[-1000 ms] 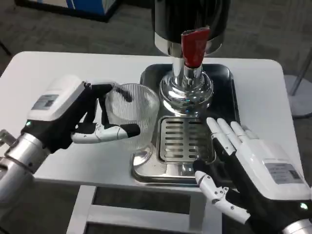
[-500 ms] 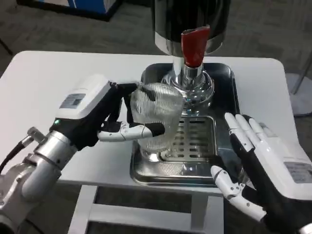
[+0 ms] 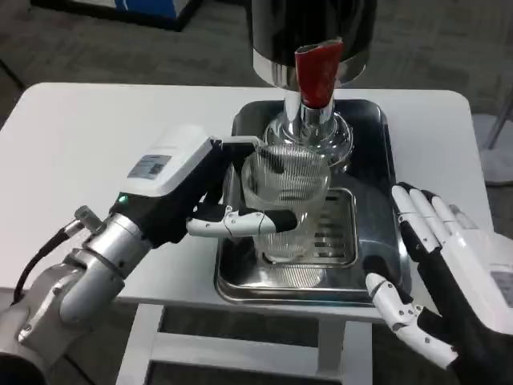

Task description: Grasp the cup under the faucet to collect the drink, then remove the cup.

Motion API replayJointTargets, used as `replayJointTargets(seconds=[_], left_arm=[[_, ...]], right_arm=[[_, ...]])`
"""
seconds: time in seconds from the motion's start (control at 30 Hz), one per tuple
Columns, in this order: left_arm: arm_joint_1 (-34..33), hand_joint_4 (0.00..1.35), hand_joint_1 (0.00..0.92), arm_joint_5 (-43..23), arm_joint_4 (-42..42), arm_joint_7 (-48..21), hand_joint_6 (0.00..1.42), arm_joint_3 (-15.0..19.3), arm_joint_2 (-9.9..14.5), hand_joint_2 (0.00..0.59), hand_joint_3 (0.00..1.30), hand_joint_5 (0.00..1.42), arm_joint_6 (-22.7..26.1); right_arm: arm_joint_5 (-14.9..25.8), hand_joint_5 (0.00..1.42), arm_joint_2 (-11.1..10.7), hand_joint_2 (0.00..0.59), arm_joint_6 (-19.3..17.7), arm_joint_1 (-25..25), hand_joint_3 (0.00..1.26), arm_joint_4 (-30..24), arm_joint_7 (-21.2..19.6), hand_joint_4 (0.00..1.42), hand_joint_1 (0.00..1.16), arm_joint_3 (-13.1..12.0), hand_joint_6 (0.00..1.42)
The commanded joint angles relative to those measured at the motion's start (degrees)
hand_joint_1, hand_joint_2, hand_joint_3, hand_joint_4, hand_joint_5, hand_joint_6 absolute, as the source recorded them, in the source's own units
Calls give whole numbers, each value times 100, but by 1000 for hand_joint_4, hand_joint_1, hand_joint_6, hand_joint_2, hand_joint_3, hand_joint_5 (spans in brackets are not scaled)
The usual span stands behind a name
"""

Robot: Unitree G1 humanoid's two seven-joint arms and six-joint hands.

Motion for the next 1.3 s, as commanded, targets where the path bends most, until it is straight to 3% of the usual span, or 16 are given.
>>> replayJointTargets(seconds=[0.03,0.3,0.63,1.0,1.3], left_arm=[[-109,736,267,-58,48,-90,1424,-72,7,277,743,1192,7],[-170,666,237,-75,64,-400,1424,-193,-33,266,682,1118,139],[-240,478,169,-182,-52,-921,1424,-388,28,236,592,938,411],[21,269,100,-55,-682,-1027,1276,-418,126,176,548,668,706],[141,193,101,4,-1022,-967,1214,-364,259,172,535,592,948]], right_arm=[[37,0,7,498,-90,119,0,-102,-126,0,12,-44,0],[96,0,-2,499,-107,197,0,-149,-140,0,15,-100,0],[220,0,-3,499,-185,351,0,-206,-194,0,18,-196,0],[296,0,11,512,-249,530,0,-291,-252,0,39,-272,0],[384,0,-8,506,-328,560,1,-254,-300,0,47,-318,0]])
